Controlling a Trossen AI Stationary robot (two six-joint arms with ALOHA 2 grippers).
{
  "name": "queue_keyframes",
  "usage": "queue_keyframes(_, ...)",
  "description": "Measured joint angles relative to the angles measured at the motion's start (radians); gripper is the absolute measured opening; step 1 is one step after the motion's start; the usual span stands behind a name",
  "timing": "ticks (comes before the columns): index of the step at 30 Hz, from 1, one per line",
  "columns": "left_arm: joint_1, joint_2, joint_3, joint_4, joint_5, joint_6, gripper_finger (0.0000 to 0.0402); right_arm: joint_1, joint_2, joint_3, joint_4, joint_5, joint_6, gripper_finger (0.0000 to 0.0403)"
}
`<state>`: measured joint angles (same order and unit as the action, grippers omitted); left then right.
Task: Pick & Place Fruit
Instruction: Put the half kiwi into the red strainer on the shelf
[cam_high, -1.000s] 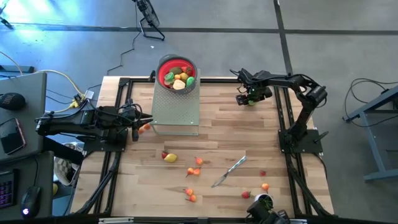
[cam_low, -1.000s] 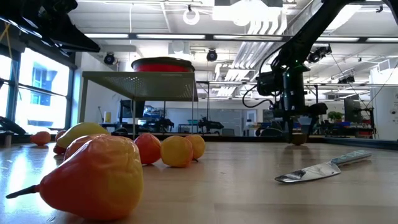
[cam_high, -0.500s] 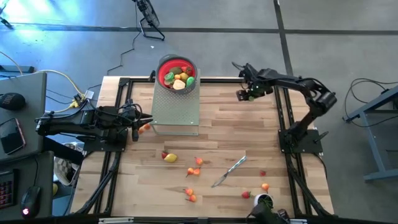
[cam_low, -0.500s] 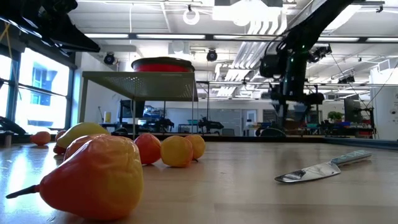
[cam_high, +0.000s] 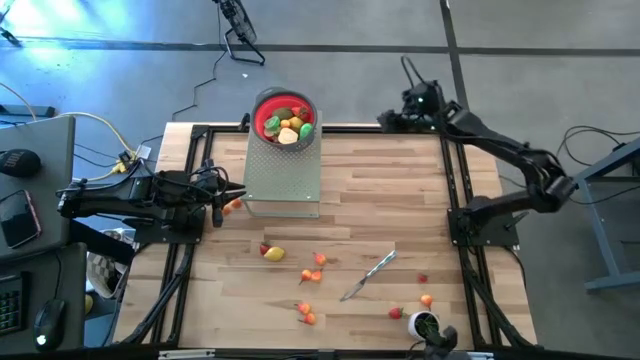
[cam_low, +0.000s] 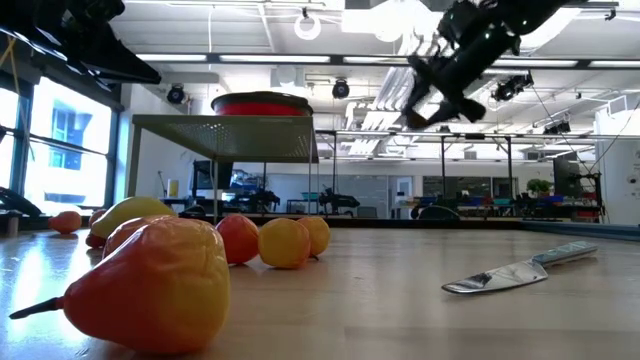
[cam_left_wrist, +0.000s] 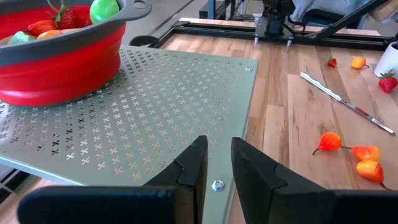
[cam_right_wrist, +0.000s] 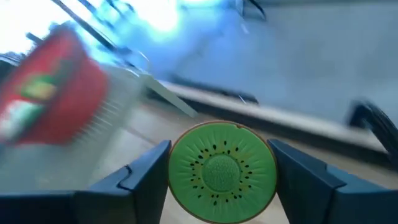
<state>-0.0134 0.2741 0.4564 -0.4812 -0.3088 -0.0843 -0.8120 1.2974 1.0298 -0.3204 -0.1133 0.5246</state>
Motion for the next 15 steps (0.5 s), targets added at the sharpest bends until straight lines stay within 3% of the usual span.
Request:
queue_keyframes(4,0.0,0.0,0.0,0.0,0.0,0.0,0.0067,0.037,-0.031,0.0,0.115,-0.002,0.004,0.0251)
queue_keyframes(11,0.0,0.0,0.0,0.0,0.005,0.0,0.0067,0.133,-0.024,0.0,0.297,0.011,0.003,0.0233)
queue_keyframes(15,0.0,0.0,0.0,0.0,0.005,0.0,0.0067,0.198,-0.015,0.0,0.381,0.083,-0.013,0.0234)
